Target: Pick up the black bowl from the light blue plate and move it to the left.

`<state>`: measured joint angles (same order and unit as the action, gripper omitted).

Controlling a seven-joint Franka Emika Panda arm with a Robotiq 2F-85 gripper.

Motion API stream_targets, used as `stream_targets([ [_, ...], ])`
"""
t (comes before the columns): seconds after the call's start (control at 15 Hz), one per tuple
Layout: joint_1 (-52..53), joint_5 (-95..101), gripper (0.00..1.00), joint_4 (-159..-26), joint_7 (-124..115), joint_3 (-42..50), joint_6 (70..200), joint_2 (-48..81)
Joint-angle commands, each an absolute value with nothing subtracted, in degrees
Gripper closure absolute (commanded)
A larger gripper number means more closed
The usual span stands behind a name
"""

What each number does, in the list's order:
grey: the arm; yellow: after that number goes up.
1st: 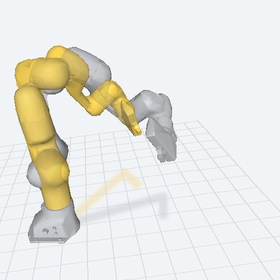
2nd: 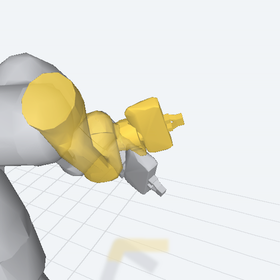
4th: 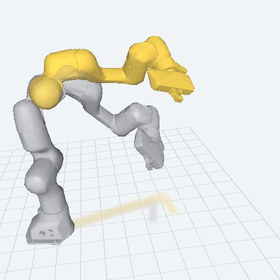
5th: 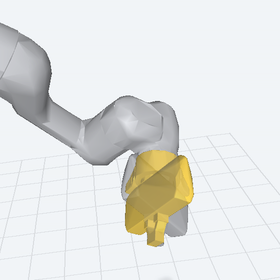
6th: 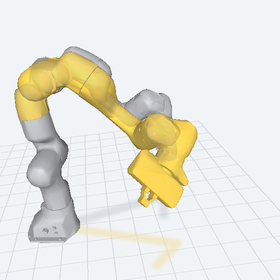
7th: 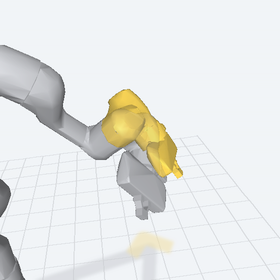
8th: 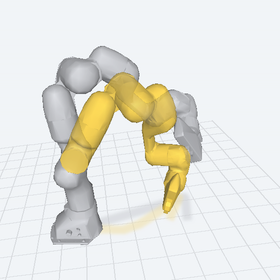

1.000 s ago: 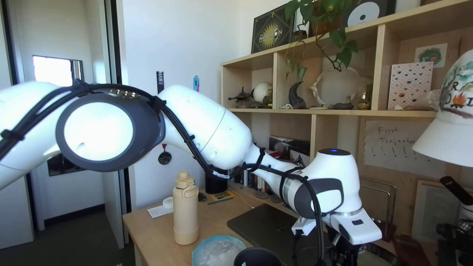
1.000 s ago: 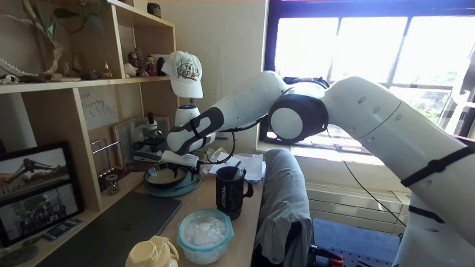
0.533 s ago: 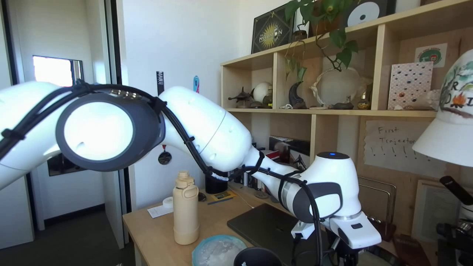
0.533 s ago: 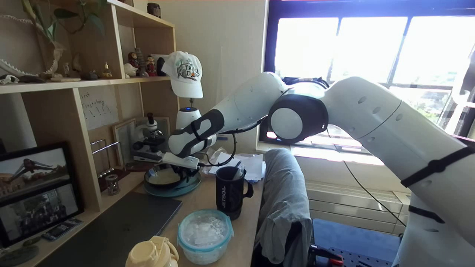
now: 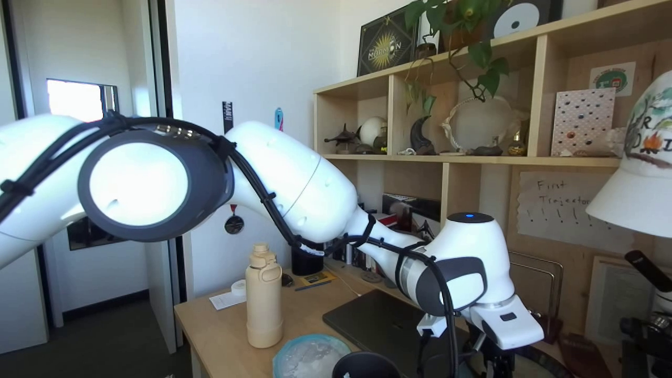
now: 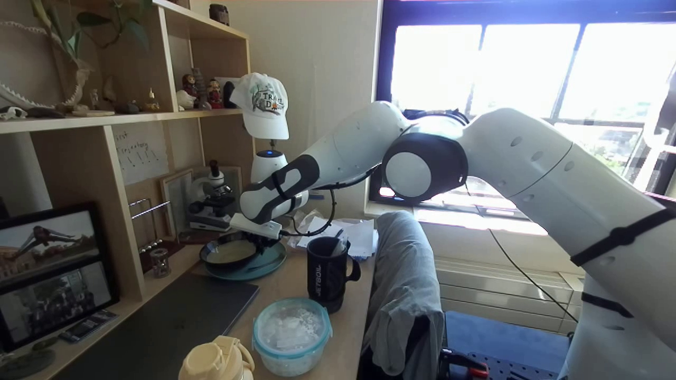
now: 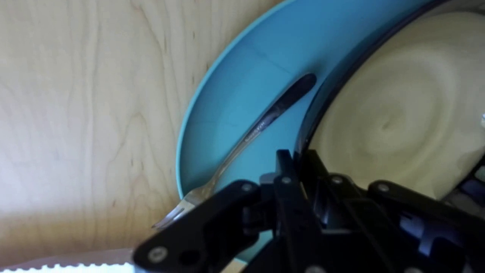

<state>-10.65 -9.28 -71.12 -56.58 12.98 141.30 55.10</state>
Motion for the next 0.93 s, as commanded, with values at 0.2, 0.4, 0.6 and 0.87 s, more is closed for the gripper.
stream_targets([
  [0.2, -8.3, -8.8, 0.99, -76.5, -58.3, 14.6, 142.8, 49.1],
  [0.4, -6.9, -8.4, 0.98, -78.6, -58.6, 15.2, 143.4, 46.0],
  [0.6, -5.2, -8.1, 0.98, -82.1, -58.7, 15.7, 143.9, 42.5],
  [0.87, -3.2, -8.0, 0.98, -88.6, -56.8, 14.6, 143.9, 35.8],
])
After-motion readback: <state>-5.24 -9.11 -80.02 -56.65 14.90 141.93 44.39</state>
